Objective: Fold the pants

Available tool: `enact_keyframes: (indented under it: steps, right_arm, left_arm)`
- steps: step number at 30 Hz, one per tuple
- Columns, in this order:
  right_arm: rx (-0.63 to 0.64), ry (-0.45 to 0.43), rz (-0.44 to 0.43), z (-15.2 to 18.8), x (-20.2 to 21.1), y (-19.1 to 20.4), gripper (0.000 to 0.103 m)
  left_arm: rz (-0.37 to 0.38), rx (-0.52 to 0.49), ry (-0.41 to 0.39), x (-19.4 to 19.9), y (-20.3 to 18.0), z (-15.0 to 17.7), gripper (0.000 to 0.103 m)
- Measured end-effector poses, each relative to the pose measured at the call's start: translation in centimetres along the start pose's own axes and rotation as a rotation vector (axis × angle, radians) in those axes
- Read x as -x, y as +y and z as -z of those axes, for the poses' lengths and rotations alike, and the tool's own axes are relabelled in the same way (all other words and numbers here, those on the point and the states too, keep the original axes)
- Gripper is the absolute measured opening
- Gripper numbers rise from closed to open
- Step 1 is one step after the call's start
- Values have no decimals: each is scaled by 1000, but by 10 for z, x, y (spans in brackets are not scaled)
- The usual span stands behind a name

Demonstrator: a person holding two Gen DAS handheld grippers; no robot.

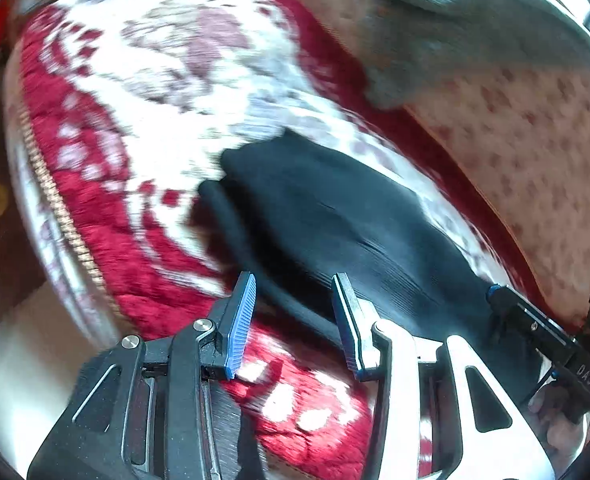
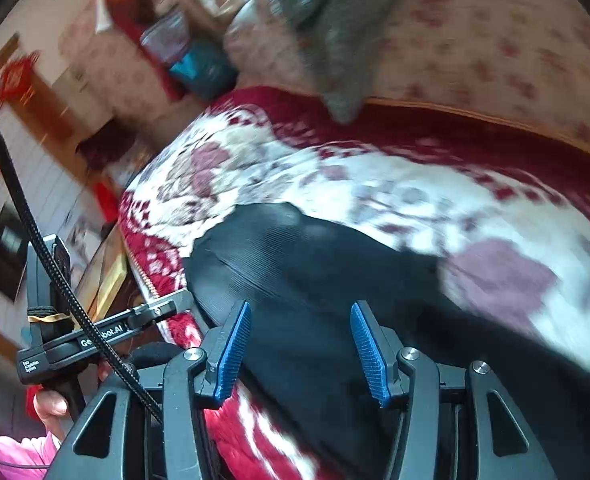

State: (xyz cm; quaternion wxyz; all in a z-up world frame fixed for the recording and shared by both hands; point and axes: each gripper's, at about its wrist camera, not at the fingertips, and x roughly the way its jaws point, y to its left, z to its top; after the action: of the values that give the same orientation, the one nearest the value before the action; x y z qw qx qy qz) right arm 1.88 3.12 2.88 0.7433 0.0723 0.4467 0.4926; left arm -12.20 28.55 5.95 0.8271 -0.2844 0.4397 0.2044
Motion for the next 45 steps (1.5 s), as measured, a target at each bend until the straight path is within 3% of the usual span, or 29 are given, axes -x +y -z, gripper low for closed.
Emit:
enact_keyframes:
  steps: [12,14,19,24,29,43,45]
  right_arm:
    - [167,189,-58,-85,-118,44,53]
    - [187,207,-72,-96,-134,48,53]
    - [269,280,-76,-109,-176,60,60]
    - [322,363,-55,-111,-213,66,60]
    - [322,379,-81,-115,-229,69,62]
    - [309,403,-120,-119,-238,67,64]
    - [304,402,-124,-119,-238,66,65]
  left_arm:
    - [23,201,77,-27,54,-17,39]
    - [40,210,87,-31,55,-19,46]
    - [89,226,82,-36,52,-26,49]
    - [112,257,95,-44,54,-32,49]
    - [189,327,79,-40,68,-34,49]
    - [259,360,33,-30,70,-33,49]
    - [256,346,34,-31,69,-34,57]
